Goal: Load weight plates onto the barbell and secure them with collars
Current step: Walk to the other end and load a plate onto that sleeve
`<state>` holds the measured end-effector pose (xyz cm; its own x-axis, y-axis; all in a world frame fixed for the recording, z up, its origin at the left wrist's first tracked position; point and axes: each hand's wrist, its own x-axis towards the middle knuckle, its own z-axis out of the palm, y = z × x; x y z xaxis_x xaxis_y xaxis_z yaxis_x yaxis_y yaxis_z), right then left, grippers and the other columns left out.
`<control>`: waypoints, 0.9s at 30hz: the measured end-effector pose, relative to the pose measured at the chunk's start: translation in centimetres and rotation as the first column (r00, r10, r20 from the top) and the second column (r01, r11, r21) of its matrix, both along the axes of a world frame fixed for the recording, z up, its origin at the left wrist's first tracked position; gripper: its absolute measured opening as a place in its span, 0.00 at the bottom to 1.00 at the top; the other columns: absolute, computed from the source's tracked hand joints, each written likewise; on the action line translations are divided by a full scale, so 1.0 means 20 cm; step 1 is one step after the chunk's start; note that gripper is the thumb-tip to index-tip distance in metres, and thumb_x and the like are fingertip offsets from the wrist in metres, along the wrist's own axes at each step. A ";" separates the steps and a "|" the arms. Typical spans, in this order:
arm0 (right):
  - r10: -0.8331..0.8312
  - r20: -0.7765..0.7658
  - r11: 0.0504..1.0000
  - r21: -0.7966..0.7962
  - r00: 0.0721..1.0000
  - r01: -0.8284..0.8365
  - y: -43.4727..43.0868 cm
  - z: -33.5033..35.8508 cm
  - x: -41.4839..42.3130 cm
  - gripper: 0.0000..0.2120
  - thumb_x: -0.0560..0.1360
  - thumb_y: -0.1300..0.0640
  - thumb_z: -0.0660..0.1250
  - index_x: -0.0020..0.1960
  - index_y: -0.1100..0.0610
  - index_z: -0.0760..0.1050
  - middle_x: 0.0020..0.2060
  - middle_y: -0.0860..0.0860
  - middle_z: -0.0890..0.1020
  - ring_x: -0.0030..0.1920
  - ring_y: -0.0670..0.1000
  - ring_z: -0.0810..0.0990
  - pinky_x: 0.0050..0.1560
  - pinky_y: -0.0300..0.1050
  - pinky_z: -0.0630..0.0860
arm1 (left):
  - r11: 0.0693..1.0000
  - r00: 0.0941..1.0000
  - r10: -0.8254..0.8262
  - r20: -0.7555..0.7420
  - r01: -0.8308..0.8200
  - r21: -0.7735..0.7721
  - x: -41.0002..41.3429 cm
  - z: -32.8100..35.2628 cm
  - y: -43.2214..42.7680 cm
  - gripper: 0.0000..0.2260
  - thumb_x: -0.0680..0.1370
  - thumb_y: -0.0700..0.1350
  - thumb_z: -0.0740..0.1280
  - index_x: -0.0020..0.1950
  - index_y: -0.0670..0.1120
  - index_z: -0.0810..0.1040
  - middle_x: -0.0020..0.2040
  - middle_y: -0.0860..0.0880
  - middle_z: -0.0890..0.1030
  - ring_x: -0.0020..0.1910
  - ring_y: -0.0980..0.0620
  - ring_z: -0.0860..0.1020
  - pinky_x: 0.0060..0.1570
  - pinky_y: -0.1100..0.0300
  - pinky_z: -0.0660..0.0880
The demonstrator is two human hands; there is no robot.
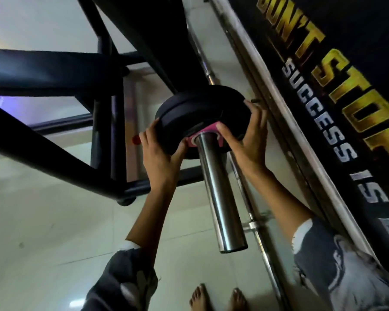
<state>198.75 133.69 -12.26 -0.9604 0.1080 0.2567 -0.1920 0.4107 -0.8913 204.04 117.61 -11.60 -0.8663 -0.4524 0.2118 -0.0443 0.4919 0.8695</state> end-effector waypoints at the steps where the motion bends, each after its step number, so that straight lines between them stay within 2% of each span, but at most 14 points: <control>1: 0.003 0.000 1.000 -0.011 1.000 -0.003 0.00 0.00 0.01 0.38 0.65 0.36 0.66 0.68 0.53 0.63 0.65 0.52 0.66 0.64 0.52 0.67 0.58 0.41 0.68 | 1.000 1.000 0.009 -0.006 -0.010 -0.002 -0.01 0.00 0.00 0.29 0.71 0.46 0.74 0.68 0.45 0.65 0.62 0.49 0.67 0.60 0.55 0.70 0.53 0.74 0.66; 3: 0.025 -0.008 1.000 -0.018 1.000 -0.025 0.02 -0.01 0.01 0.38 0.64 0.36 0.66 0.67 0.54 0.63 0.64 0.51 0.66 0.63 0.50 0.67 0.58 0.40 0.69 | 1.000 1.000 0.019 -0.016 -0.019 -0.023 -0.02 0.02 -0.01 0.28 0.70 0.46 0.74 0.66 0.44 0.66 0.61 0.49 0.68 0.59 0.53 0.71 0.54 0.73 0.69; 5: 0.039 -0.009 0.999 -0.001 0.999 -0.039 0.05 0.00 0.00 0.36 0.64 0.36 0.67 0.65 0.54 0.65 0.62 0.50 0.66 0.62 0.49 0.68 0.59 0.44 0.71 | 0.999 1.000 0.001 -0.018 -0.001 -0.041 -0.02 0.02 -0.03 0.29 0.69 0.50 0.75 0.64 0.45 0.67 0.59 0.49 0.69 0.59 0.50 0.72 0.57 0.61 0.73; 6: 0.044 -0.012 0.999 0.010 0.999 -0.044 0.06 0.01 -0.01 0.35 0.64 0.36 0.68 0.63 0.55 0.65 0.61 0.50 0.67 0.60 0.47 0.68 0.58 0.42 0.71 | 0.998 1.000 -0.017 -0.012 0.016 -0.056 -0.02 0.02 -0.04 0.30 0.68 0.52 0.75 0.63 0.46 0.67 0.59 0.49 0.70 0.59 0.49 0.72 0.57 0.55 0.74; 8: 0.055 -0.027 0.998 0.021 0.998 -0.055 0.08 0.02 -0.03 0.32 0.64 0.37 0.68 0.60 0.56 0.68 0.57 0.49 0.67 0.56 0.43 0.69 0.53 0.29 0.69 | 0.994 0.998 -0.059 0.010 0.060 -0.095 -0.02 0.02 -0.07 0.32 0.65 0.59 0.75 0.62 0.49 0.66 0.58 0.49 0.71 0.57 0.49 0.72 0.56 0.48 0.74; 10: 0.060 -0.050 0.998 0.021 0.997 -0.059 0.10 0.02 -0.05 0.30 0.64 0.39 0.68 0.56 0.59 0.71 0.50 0.43 0.68 0.50 0.37 0.70 0.48 0.23 0.67 | 0.983 0.996 -0.088 0.019 0.090 -0.159 -0.04 0.02 -0.09 0.33 0.64 0.65 0.72 0.60 0.49 0.66 0.54 0.50 0.71 0.54 0.49 0.72 0.54 0.45 0.74; 13: 0.049 -0.076 0.998 0.036 0.996 -0.046 0.12 0.02 -0.10 0.29 0.62 0.38 0.70 0.51 0.59 0.74 0.44 0.37 0.68 0.46 0.36 0.71 0.46 0.26 0.69 | 0.950 0.995 -0.101 0.015 0.101 -0.297 -0.07 0.03 -0.11 0.33 0.64 0.68 0.68 0.55 0.44 0.71 0.48 0.51 0.69 0.48 0.51 0.71 0.50 0.51 0.72; 15: 0.069 -0.089 0.997 0.050 0.994 -0.065 0.13 0.03 -0.13 0.29 0.61 0.37 0.71 0.50 0.58 0.75 0.43 0.37 0.69 0.45 0.41 0.73 0.47 0.37 0.73 | 0.937 0.995 -0.098 0.013 0.097 -0.336 -0.09 0.03 -0.10 0.30 0.66 0.66 0.67 0.53 0.42 0.74 0.45 0.51 0.69 0.45 0.52 0.69 0.46 0.58 0.67; 17: 0.088 -0.114 0.995 0.053 0.990 -0.082 0.15 0.04 -0.12 0.28 0.60 0.38 0.71 0.49 0.58 0.76 0.42 0.39 0.71 0.45 0.45 0.74 0.46 0.44 0.74 | 0.937 0.993 -0.113 -0.033 0.096 -0.337 -0.11 0.02 -0.12 0.27 0.67 0.65 0.67 0.46 0.40 0.76 0.42 0.50 0.70 0.41 0.51 0.71 0.43 0.60 0.66; 20: 0.055 -0.116 0.998 0.048 0.992 -0.050 0.18 0.01 -0.01 0.28 0.60 0.38 0.72 0.48 0.59 0.76 0.42 0.45 0.73 0.44 0.46 0.74 0.44 0.41 0.73 | 0.937 0.977 -0.169 -0.129 0.119 -0.328 -0.08 -0.01 -0.12 0.28 0.67 0.67 0.66 0.37 0.40 0.74 0.37 0.49 0.70 0.36 0.53 0.70 0.36 0.68 0.64; 22: 0.040 -0.075 0.999 -0.033 0.996 -0.043 0.21 -0.04 0.11 0.27 0.60 0.37 0.72 0.49 0.56 0.74 0.42 0.43 0.74 0.44 0.43 0.74 0.45 0.37 0.73 | 0.946 0.967 -0.202 -0.153 0.152 -0.286 -0.01 -0.03 -0.10 0.28 0.67 0.67 0.67 0.35 0.40 0.73 0.34 0.48 0.71 0.33 0.55 0.68 0.33 0.70 0.63; 25: 0.087 0.028 0.978 -0.192 0.996 -0.080 0.21 -0.07 0.21 0.27 0.61 0.40 0.71 0.51 0.58 0.72 0.42 0.42 0.74 0.44 0.32 0.75 0.46 0.26 0.70 | 0.952 0.941 -0.289 -0.178 0.264 -0.152 0.08 -0.03 -0.05 0.19 0.65 0.60 0.73 0.40 0.45 0.75 0.36 0.55 0.72 0.35 0.63 0.71 0.36 0.72 0.67; 27: 0.095 0.066 0.962 -0.263 0.993 -0.074 0.20 -0.06 0.22 0.32 0.59 0.35 0.71 0.51 0.58 0.74 0.41 0.42 0.77 0.42 0.31 0.77 0.44 0.25 0.71 | 0.944 0.931 -0.331 -0.157 0.328 -0.041 0.09 -0.02 -0.05 0.19 0.65 0.57 0.74 0.45 0.45 0.76 0.39 0.58 0.76 0.38 0.65 0.76 0.39 0.73 0.71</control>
<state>203.17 137.62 -13.56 -0.9847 0.0787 0.1554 -0.1425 0.1488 -0.9785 205.82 116.53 -12.00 -0.9206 -0.1434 0.3633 0.2606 0.4674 0.8448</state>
